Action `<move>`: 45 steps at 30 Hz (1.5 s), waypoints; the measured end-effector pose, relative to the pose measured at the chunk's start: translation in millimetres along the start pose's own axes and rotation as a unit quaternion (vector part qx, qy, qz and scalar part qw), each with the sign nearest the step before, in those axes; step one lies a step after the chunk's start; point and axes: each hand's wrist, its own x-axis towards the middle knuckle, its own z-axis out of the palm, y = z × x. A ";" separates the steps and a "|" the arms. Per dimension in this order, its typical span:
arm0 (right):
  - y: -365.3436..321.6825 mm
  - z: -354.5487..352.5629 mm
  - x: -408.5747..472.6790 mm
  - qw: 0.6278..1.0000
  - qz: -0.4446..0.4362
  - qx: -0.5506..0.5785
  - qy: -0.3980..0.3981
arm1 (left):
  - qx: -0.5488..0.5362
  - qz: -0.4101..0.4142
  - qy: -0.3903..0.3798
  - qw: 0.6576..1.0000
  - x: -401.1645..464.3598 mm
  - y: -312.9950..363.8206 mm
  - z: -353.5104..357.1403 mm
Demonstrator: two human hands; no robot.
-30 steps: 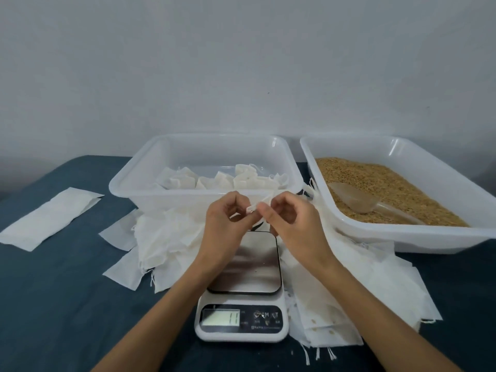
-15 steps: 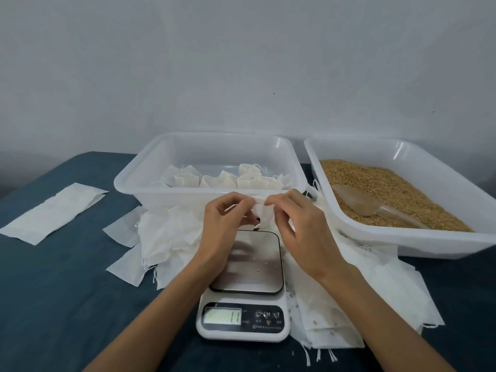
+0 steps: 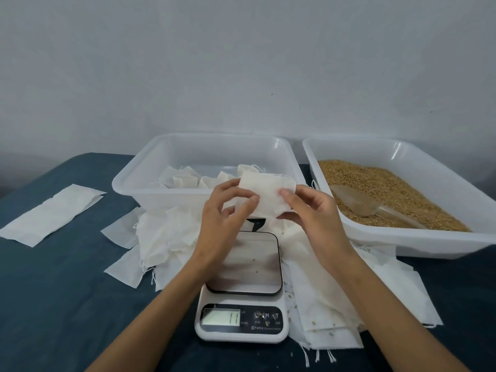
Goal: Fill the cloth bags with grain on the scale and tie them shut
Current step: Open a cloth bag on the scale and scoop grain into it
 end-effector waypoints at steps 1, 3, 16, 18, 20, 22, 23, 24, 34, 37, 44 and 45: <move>0.0 -0.2 0.1 1.000 0.002 -0.002 0.003 | -0.027 -0.011 -0.011 1.000 2.6 0.7 -3.3; 2.2 -1.2 -0.2 0.998 -0.020 -0.059 0.024 | -0.054 -0.035 -0.030 0.997 5.6 -0.1 -6.9; 4.3 -3.3 -6.4 0.979 -0.089 -0.181 0.017 | -0.054 -0.021 -0.021 0.998 0.2 -2.2 -1.1; 4.1 -2.8 -6.5 0.980 -0.088 -0.179 0.015 | -0.066 -0.030 -0.013 0.997 1.7 -4.2 -2.3; 3.6 -2.5 -6.7 0.982 -0.094 -0.161 0.034 | -0.085 -0.047 0.001 0.995 3.6 -5.2 -3.5; 2.4 -2.8 -6.9 0.983 -0.103 -0.147 0.030 | -0.105 -0.063 0.002 0.992 4.6 -4.8 -4.0; 1.6 -2.3 -7.4 0.983 -0.105 -0.147 0.013 | -0.111 -0.070 -0.004 0.991 4.6 -4.7 -4.1; 0.9 -1.4 -8.0 0.983 -0.107 -0.151 -0.007 | -0.112 -0.073 -0.010 0.991 4.3 -4.8 -4.0; 1.2 -2.5 -7.1 0.977 -0.109 -0.180 -0.041 | -0.127 -0.093 -0.013 0.987 5.3 -5.9 -5.8; -0.9 -3.6 -6.4 0.977 -0.100 -0.186 -0.031 | -0.127 -0.095 -0.002 0.987 6.4 -5.4 -7.3; -9.4 -9.5 -4.0 0.974 -0.090 -0.207 -0.018 | -0.013 -0.001 0.036 0.999 5.4 7.3 -8.4; -9.7 -10.8 -3.5 0.972 -0.085 -0.215 -0.029 | 0.053 0.046 0.018 0.997 3.2 9.0 -7.4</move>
